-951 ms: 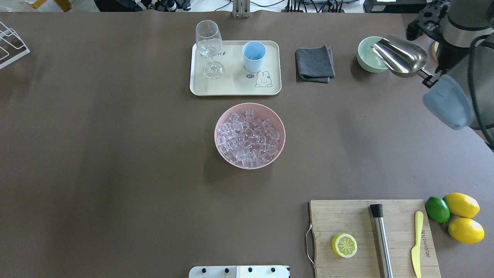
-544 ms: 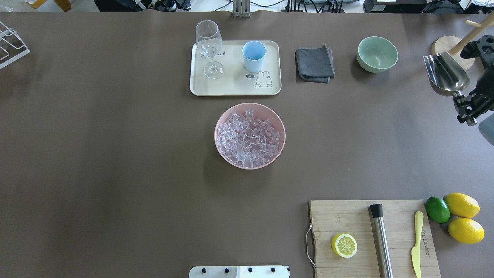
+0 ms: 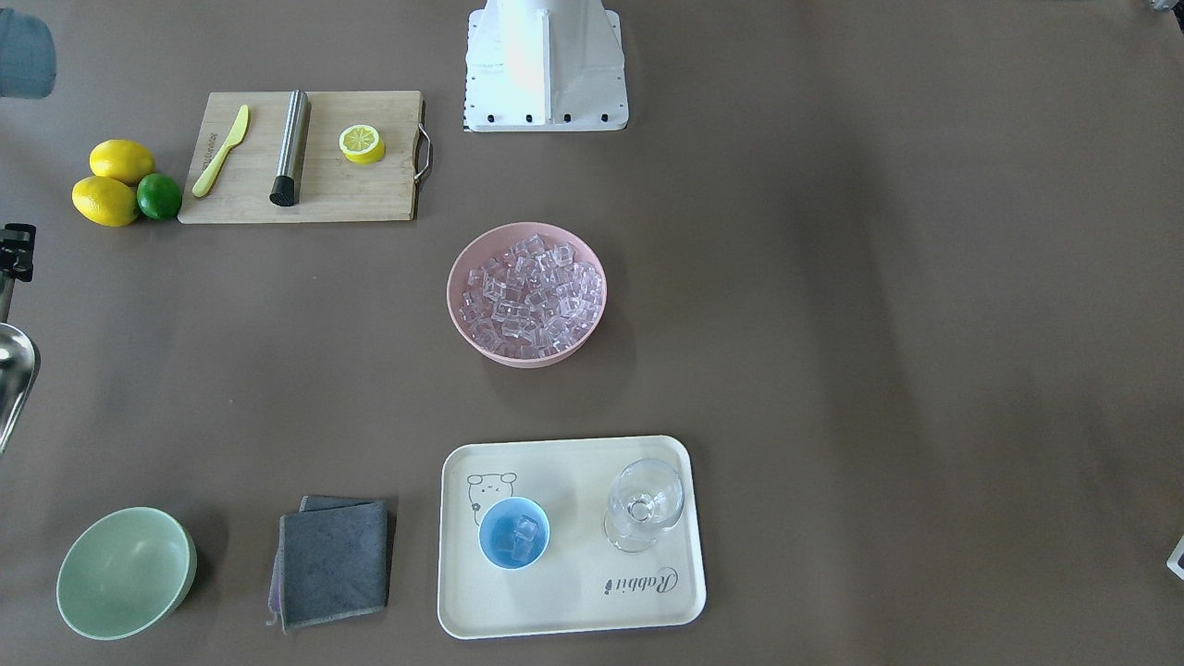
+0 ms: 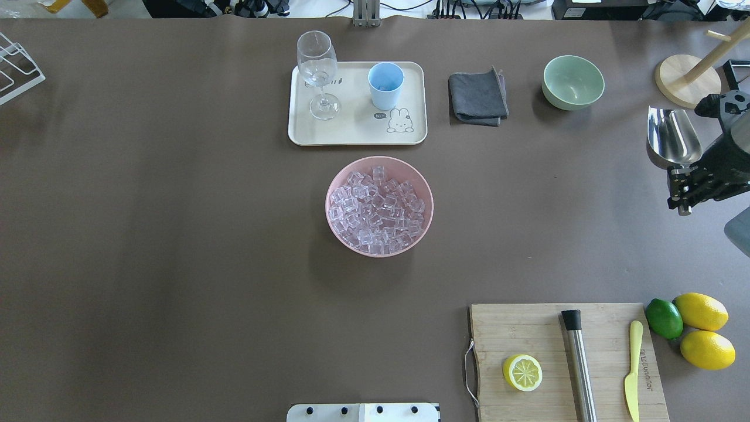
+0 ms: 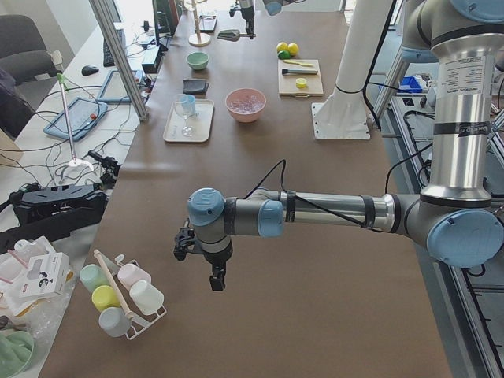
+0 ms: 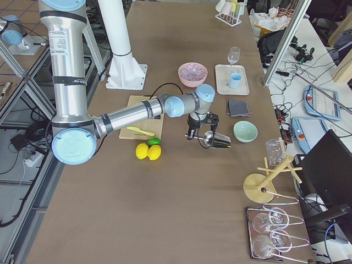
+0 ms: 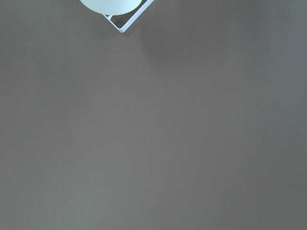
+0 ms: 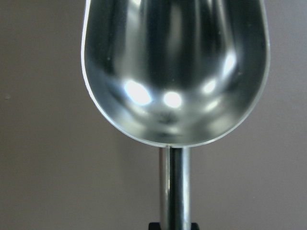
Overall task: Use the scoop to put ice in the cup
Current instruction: 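Carry the empty scoop back to its starting spot with the right gripper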
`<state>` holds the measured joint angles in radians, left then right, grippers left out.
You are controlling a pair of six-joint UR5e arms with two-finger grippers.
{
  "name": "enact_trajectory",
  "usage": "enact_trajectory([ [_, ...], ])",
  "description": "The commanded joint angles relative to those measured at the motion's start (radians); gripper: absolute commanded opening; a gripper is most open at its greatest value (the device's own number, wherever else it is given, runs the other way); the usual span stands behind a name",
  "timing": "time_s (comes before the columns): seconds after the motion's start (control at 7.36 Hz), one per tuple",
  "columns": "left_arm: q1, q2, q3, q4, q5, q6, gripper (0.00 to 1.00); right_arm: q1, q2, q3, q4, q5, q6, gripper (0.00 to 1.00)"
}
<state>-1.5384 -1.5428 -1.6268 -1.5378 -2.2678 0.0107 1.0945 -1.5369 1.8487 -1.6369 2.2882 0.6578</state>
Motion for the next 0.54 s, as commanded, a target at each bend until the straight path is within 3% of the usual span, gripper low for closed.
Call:
enact_trajectory([
  [0.0, -0.026, 0.001, 0.002, 0.001, -0.004, 0.0, 0.98, -0.067, 0.0, -0.006, 0.016, 0.001, -0.022, 0.0],
  [0.41, -0.031, 0.003, 0.005, -0.001, -0.004, 0.0, 0.98, -0.077, 0.001, -0.078, 0.016, 0.013, -0.156, 0.0],
])
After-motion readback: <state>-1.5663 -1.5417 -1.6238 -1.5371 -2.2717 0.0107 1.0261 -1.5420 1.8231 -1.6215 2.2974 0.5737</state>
